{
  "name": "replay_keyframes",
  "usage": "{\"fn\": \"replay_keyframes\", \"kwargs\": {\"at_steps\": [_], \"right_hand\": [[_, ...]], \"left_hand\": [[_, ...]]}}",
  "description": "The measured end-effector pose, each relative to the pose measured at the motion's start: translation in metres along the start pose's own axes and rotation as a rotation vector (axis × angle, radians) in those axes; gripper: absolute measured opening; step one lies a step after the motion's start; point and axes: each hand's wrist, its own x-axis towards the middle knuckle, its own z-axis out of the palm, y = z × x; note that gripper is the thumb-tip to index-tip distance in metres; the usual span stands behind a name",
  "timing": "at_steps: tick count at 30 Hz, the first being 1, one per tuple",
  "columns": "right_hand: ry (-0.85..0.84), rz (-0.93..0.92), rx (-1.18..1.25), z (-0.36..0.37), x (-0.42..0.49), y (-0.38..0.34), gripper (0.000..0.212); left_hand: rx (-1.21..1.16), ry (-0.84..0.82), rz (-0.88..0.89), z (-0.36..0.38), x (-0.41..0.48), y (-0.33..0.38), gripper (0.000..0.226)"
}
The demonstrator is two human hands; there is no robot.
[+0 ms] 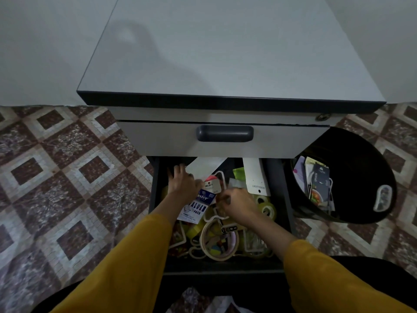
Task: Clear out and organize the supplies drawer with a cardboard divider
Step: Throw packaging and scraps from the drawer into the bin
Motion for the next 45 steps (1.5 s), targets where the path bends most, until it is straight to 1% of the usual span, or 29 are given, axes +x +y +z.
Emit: {"fn": "replay_keyframes", "kwargs": {"at_steps": [2,4,6,12,13,16,17,18,20,22,25,27,29,31,33,35,38,40,41,43,45], "right_hand": [[0.023,0.000,0.005,0.000,0.002,-0.001,0.019],[0.054,0.004,0.020,0.000,0.004,-0.001,0.017],[0.081,0.014,0.038,0.002,0.006,0.001,0.015],[0.081,0.035,0.075,0.001,0.008,0.003,0.012],[0.088,0.034,0.094,0.000,0.009,0.003,0.013],[0.116,0.059,0.119,-0.005,0.007,0.002,0.021],[0.131,0.077,0.130,-0.006,0.007,0.002,0.024],[0.142,0.100,0.152,-0.007,0.007,0.002,0.025],[0.165,0.153,0.230,-0.008,0.006,0.002,0.028],[0.175,0.217,0.330,-0.010,0.003,0.001,0.036],[0.149,0.259,0.409,-0.015,-0.003,0.003,0.043],[0.090,0.259,0.461,-0.020,-0.011,0.003,0.041],[0.025,0.258,0.473,-0.025,-0.020,0.002,0.030],[-0.023,0.293,0.451,-0.025,-0.026,0.002,0.007],[-0.041,0.324,0.461,-0.021,-0.029,0.003,0.021],[-0.042,0.343,0.488,-0.018,-0.030,0.002,0.027],[-0.038,0.357,0.595,-0.012,-0.028,0.000,0.026],[-0.037,0.373,0.660,-0.008,-0.023,0.000,0.022],[-0.041,0.383,0.693,-0.008,-0.021,-0.001,0.019],[-0.058,0.409,0.751,-0.007,-0.018,-0.001,0.014],[-0.072,0.443,0.802,-0.008,-0.017,-0.001,0.015]], "left_hand": [[-0.095,-0.016,-0.026,-0.006,0.005,-0.003,0.053],[-0.201,-0.057,-0.008,-0.013,0.007,-0.006,0.044],[-0.216,-0.065,0.021,-0.016,0.008,-0.007,0.036],[-0.249,-0.002,-0.061,-0.018,0.005,-0.007,0.025],[-0.290,0.011,-0.081,-0.018,0.004,-0.008,0.028],[-0.489,0.037,-0.150,-0.018,0.002,-0.009,0.050],[-0.515,0.037,-0.154,-0.019,0.000,-0.009,0.053],[-0.518,0.021,-0.146,-0.020,-0.001,-0.008,0.050],[-0.526,-0.013,-0.111,-0.021,-0.005,-0.008,0.036],[-0.594,-0.038,-0.093,-0.024,-0.011,-0.008,0.029],[-0.684,-0.058,-0.093,-0.027,-0.022,-0.006,0.028],[-0.733,-0.088,-0.090,-0.028,-0.029,-0.005,0.029],[-0.767,-0.123,-0.074,-0.025,-0.037,-0.002,0.028],[-0.768,-0.145,-0.066,-0.019,-0.043,0.000,0.028],[-0.692,-0.141,-0.074,-0.017,-0.051,0.003,0.033],[-0.634,-0.127,-0.086,-0.014,-0.055,0.006,0.040],[-0.580,-0.158,-0.076,-0.012,-0.056,0.006,0.046],[-0.607,-0.217,-0.058,-0.012,-0.051,0.003,0.051],[-0.645,-0.254,-0.046,-0.013,-0.048,0.003,0.049],[-0.742,-0.294,-0.037,-0.016,-0.045,0.004,0.037],[-0.760,-0.270,-0.080,-0.017,-0.043,0.005,0.037]]}}
